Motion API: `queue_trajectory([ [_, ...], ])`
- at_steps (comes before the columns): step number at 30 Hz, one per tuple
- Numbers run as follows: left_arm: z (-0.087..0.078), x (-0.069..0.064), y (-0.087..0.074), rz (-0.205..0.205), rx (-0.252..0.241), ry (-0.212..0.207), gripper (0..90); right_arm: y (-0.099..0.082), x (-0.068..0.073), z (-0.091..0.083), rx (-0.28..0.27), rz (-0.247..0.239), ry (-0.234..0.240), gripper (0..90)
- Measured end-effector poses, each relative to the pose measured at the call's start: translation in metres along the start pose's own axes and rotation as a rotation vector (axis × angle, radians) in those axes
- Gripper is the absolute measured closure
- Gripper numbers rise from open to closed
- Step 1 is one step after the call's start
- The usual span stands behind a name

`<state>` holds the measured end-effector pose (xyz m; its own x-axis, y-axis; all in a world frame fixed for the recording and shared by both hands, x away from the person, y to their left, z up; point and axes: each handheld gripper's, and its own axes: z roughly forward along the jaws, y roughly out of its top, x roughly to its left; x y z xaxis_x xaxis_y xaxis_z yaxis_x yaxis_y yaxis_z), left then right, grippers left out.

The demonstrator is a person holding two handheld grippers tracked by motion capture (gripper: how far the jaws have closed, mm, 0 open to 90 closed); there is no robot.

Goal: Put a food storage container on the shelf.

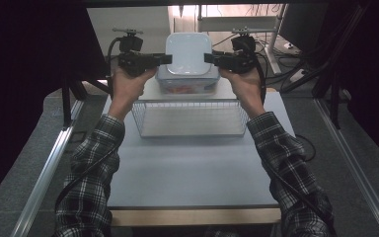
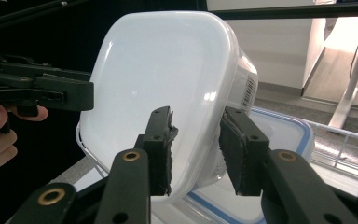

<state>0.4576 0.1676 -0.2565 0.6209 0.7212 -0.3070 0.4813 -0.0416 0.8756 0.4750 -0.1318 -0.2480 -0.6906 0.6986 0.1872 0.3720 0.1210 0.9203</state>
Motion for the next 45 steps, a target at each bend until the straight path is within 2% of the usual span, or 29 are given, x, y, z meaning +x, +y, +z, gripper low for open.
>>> queue_trajectory([
  [2,0.001,0.001,0.001,0.001,0.000,0.005,65.1,0.001,-0.002,0.001,0.003,0.009,0.002,61.5],
  [6,0.005,0.002,0.004,-0.006,0.005,0.023,60.6,0.003,-0.003,0.005,0.014,-0.003,-0.022,58.1],
  [9,0.007,0.005,0.006,-0.008,0.000,0.044,55.0,0.004,-0.004,0.007,0.016,0.005,-0.026,57.6],
  [14,0.011,0.008,0.012,0.004,-0.005,0.084,50.7,0.007,-0.004,0.011,0.014,0.003,-0.039,57.3],
  [19,0.017,0.011,0.017,0.007,-0.004,0.105,50.8,0.010,-0.006,0.016,0.012,0.018,-0.060,57.0],
  [27,0.019,0.005,0.020,0.057,0.008,0.149,50.5,0.014,-0.012,0.020,0.012,0.031,-0.075,55.0],
  [30,0.017,0.006,0.021,0.055,0.003,0.142,46.8,0.015,-0.010,0.020,0.014,0.020,-0.080,51.9],
  [33,0.012,0.006,0.022,0.056,-0.003,0.115,41.8,0.015,-0.010,0.018,0.022,0.010,-0.063,46.1],
  [35,0.008,0.004,0.022,0.071,-0.001,0.104,37.6,0.015,-0.010,0.016,0.023,-0.003,-0.058,41.7],
  [39,0.000,0.003,0.019,0.092,0.011,0.066,29.2,0.015,-0.012,0.008,0.021,0.001,-0.005,34.5],
  [42,-0.004,0.000,0.014,0.123,0.029,0.056,24.5,0.013,-0.010,0.004,0.033,-0.027,0.007,28.8],
  [45,-0.009,-0.001,0.005,0.134,0.026,0.040,20.9,0.009,-0.007,0.001,0.040,-0.045,0.022,24.8],
])
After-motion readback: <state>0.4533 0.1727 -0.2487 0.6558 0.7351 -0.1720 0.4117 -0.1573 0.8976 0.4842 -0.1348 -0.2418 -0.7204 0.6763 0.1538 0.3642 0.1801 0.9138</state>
